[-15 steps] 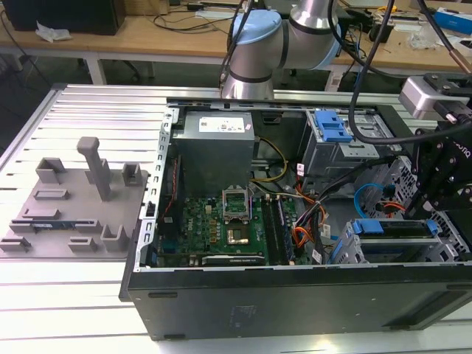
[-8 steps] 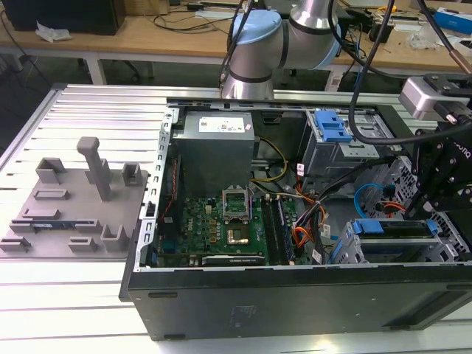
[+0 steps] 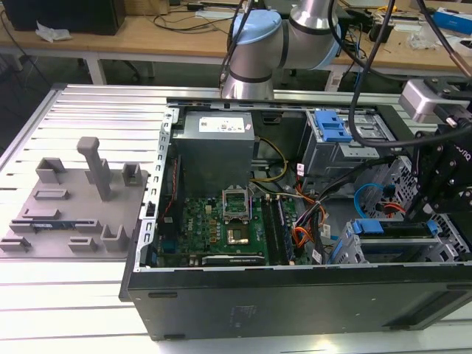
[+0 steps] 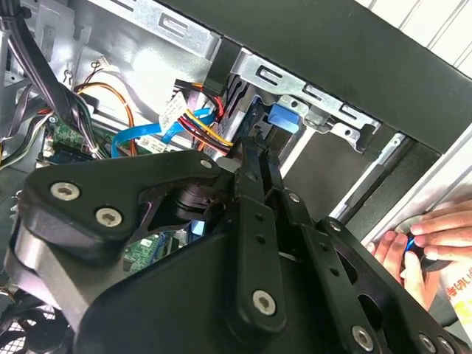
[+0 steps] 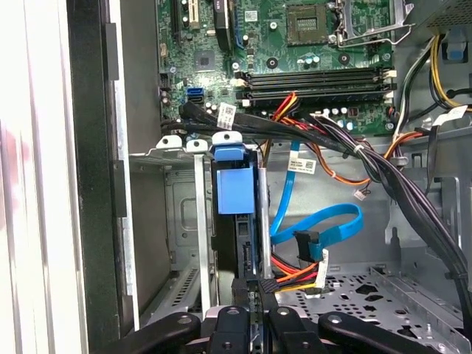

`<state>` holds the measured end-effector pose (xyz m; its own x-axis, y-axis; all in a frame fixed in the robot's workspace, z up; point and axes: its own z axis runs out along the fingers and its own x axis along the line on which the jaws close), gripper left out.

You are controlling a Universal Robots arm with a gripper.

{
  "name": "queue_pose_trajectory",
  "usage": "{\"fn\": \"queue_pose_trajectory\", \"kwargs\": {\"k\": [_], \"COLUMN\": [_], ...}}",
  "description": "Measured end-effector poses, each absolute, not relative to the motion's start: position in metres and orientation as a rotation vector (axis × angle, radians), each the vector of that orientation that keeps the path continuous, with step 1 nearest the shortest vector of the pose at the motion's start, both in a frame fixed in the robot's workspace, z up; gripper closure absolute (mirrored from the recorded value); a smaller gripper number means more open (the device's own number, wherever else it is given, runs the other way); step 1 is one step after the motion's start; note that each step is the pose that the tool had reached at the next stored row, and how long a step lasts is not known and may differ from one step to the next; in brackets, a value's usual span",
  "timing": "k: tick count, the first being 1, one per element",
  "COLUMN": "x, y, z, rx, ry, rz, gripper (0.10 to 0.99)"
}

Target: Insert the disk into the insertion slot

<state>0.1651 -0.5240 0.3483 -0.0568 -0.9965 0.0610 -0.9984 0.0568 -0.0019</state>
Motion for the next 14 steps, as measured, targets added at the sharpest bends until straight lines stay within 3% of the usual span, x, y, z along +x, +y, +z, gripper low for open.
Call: {"fn": "queue_pose_trajectory", "kwargs": {"k": [14], "x": [0.1653], "y": [-0.5240], "z": [0.3428], "rx": [2.127], "ry": [-2.252], "rz": [0.067], "gripper": [0.922]}}
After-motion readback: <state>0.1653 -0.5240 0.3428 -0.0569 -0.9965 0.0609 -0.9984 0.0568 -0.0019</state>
